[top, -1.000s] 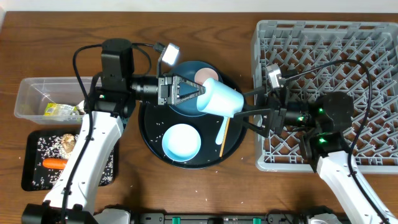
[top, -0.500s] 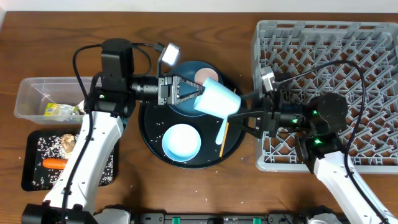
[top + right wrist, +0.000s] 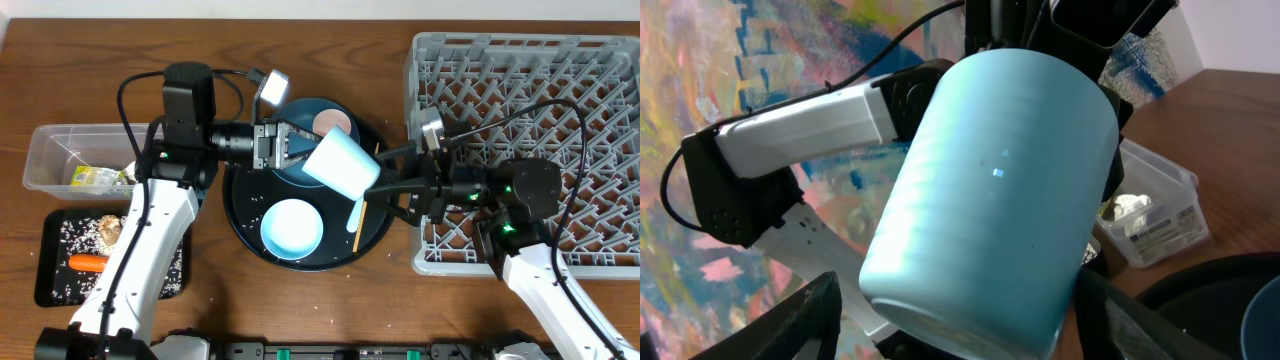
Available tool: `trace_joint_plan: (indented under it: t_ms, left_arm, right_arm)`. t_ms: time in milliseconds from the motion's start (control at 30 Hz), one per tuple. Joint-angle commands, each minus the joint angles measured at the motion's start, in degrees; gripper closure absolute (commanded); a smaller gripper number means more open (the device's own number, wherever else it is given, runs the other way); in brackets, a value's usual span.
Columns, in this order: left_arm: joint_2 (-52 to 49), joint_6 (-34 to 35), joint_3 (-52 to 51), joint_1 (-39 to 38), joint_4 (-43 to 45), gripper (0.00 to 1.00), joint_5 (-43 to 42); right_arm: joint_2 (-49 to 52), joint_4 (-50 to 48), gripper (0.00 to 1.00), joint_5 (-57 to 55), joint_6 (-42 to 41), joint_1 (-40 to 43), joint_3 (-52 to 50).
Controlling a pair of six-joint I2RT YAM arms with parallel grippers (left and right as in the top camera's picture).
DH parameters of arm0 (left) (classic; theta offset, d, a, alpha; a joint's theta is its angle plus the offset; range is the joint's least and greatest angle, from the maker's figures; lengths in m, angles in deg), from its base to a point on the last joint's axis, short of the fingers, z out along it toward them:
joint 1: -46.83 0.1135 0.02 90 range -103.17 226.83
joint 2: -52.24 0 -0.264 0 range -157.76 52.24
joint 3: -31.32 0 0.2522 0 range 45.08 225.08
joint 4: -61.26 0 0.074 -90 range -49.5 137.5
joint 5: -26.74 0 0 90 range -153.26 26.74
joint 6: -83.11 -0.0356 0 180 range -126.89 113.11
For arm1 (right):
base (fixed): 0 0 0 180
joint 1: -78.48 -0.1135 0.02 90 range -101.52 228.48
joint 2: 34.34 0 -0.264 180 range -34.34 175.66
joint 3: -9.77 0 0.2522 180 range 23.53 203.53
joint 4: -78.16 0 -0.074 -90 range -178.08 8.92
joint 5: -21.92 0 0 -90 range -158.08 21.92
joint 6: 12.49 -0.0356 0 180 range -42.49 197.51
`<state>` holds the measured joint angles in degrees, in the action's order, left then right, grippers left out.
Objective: Sort waste into correct bins and load items into the dishwasher rack
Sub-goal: 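Reach the right gripper left toward the cup held by the left gripper, then close the right gripper on the cup and release it from the left gripper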
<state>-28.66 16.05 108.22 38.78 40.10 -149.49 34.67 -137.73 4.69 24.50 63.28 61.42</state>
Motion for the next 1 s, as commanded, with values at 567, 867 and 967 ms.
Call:
trace_joint_plan:
  t_ms: [567, 867, 967]
  left_arm:
    - [0.09, 0.31, 0.85, -0.17, 0.24, 0.93, 0.31]
    - [0.09, 0.31, 0.85, -0.17, 0.24, 0.93, 0.31]
    - [0.09, 0.31, 0.85, -0.17, 0.24, 0.94, 0.31]
  right_arm:
    - [1.46, -0.5, 0.32, -3.78, 3.54, -3.34, 0.98]
    - [1.51, -0.31, 0.32, -4.0, 3.82, -3.63, 0.98]
    - [1.51, -0.31, 0.3, -4.02, 3.85, -3.63, 0.98]
